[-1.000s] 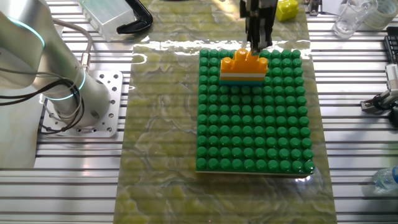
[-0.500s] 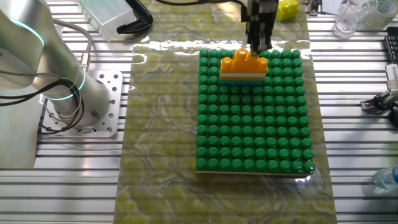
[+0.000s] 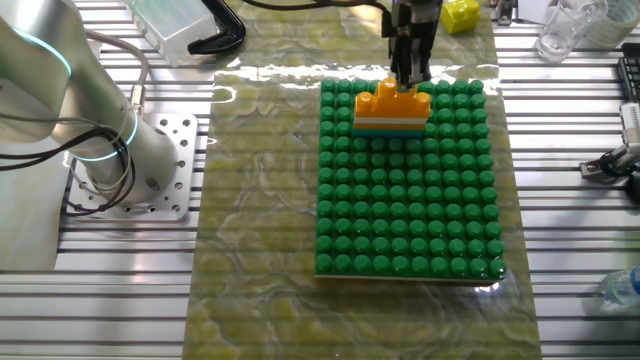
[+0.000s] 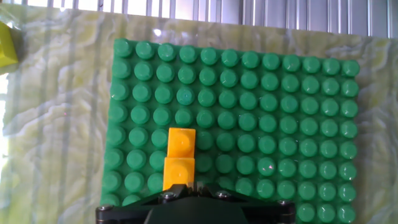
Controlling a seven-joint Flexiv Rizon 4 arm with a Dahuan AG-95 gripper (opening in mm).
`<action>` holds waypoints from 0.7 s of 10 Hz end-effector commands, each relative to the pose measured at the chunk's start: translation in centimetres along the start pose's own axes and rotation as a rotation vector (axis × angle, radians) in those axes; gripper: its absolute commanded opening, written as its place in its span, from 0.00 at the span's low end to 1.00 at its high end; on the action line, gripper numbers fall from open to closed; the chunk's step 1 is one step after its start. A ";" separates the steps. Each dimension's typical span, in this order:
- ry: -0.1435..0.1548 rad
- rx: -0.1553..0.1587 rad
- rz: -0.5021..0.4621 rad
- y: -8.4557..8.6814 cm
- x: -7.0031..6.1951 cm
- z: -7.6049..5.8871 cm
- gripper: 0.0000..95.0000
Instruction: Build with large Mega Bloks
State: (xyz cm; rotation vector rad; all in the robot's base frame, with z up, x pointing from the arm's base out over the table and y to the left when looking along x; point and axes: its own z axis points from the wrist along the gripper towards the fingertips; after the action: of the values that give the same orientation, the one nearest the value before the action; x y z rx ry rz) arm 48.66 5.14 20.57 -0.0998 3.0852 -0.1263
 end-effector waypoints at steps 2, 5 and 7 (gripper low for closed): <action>0.000 0.001 0.008 0.5 -0.1 0.1 0.00; 0.002 0.005 0.009 0.5 0.1 0.2 0.00; 0.005 0.008 0.014 0.4 0.0 0.3 0.00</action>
State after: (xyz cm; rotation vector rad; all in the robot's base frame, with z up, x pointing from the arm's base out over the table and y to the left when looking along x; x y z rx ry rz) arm 48.57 5.52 20.25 -0.0752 3.0887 -0.1399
